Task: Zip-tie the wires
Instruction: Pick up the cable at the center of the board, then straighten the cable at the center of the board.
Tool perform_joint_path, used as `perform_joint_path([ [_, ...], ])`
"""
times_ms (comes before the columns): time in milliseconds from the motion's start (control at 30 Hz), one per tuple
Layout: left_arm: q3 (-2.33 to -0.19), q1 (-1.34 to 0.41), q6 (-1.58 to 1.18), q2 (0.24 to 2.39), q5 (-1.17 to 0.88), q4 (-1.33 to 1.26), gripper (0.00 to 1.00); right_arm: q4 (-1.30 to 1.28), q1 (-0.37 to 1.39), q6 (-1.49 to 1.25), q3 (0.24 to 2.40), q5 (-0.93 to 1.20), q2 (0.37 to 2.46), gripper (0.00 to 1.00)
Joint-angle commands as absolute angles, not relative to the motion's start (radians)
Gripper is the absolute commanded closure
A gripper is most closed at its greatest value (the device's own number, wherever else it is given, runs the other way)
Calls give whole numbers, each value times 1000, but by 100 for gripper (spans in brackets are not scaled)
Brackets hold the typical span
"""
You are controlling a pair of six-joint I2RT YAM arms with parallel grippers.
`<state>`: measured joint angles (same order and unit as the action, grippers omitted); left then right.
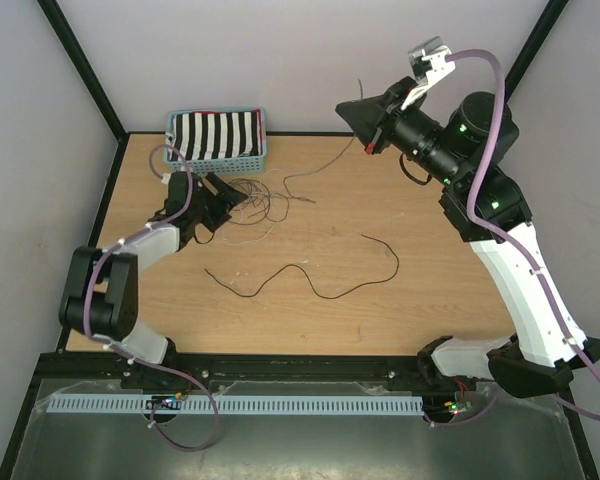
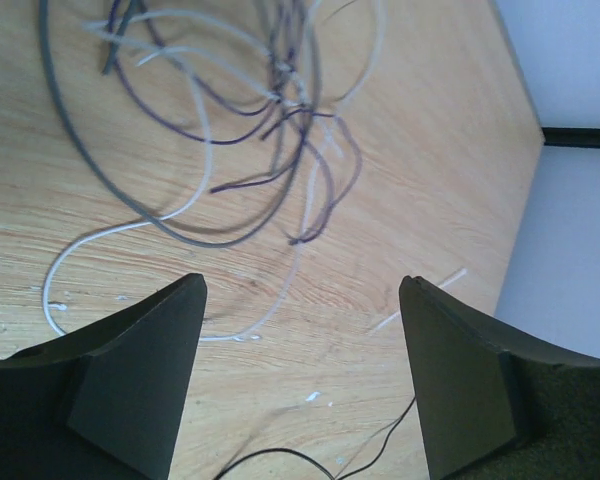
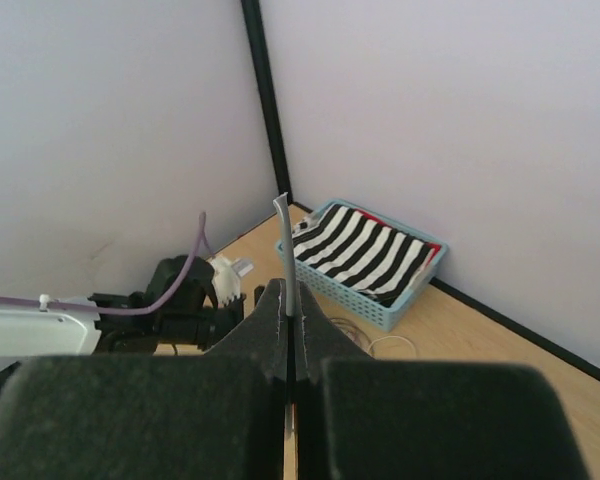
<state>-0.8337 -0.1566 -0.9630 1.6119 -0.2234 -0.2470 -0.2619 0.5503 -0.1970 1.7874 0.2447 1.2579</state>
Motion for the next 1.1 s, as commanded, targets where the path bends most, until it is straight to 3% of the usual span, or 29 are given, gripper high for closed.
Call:
perform_joint_path([
  [0,-802,-161,-882,1465,-196,-240,19,-226,548,-244,1816,332,1278,100],
  [633,-574,-377,-1063,1196,-204,-237,17,-204,549,-291,1797,377,1290,100],
  [1067,-607,-477,-1161,1357,-33,-242,7,-119,551,-380,1768,461,1292,100],
])
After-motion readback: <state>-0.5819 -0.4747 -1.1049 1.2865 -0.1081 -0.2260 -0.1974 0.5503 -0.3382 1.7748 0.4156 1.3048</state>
